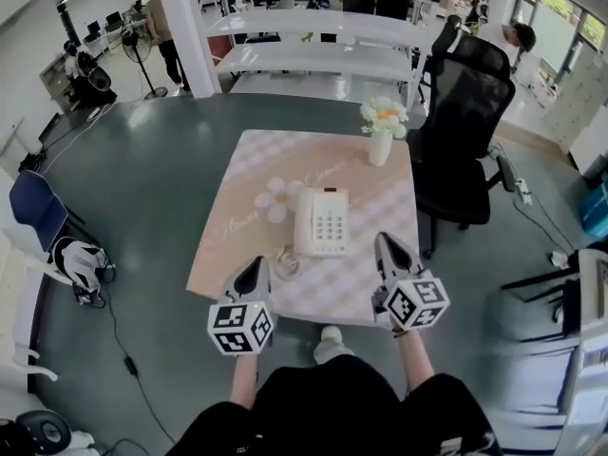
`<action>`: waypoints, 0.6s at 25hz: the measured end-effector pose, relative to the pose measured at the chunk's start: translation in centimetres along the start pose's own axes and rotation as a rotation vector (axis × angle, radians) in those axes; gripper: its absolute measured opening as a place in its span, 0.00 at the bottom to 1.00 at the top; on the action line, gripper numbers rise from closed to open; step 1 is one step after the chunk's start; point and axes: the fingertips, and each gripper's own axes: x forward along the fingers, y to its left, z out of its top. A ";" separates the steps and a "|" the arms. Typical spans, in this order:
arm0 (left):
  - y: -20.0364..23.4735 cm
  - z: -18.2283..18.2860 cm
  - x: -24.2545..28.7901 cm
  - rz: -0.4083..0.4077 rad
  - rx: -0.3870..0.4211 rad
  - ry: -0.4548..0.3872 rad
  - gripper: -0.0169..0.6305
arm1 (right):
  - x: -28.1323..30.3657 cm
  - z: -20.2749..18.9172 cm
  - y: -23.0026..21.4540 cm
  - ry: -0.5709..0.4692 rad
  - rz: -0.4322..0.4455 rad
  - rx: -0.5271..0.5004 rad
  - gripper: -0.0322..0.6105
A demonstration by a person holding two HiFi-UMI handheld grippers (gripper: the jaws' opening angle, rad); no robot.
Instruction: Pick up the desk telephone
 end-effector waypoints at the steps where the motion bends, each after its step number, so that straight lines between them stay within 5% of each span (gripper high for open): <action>1: 0.1 0.0 0.9 0.003 -0.005 0.005 0.02 | 0.8 0.0 -0.5 0.005 0.005 -0.001 0.04; 15: 0.2 -1.9 10.6 0.048 -0.052 0.080 0.02 | 8.4 -2.0 -7.0 0.119 0.061 0.001 0.04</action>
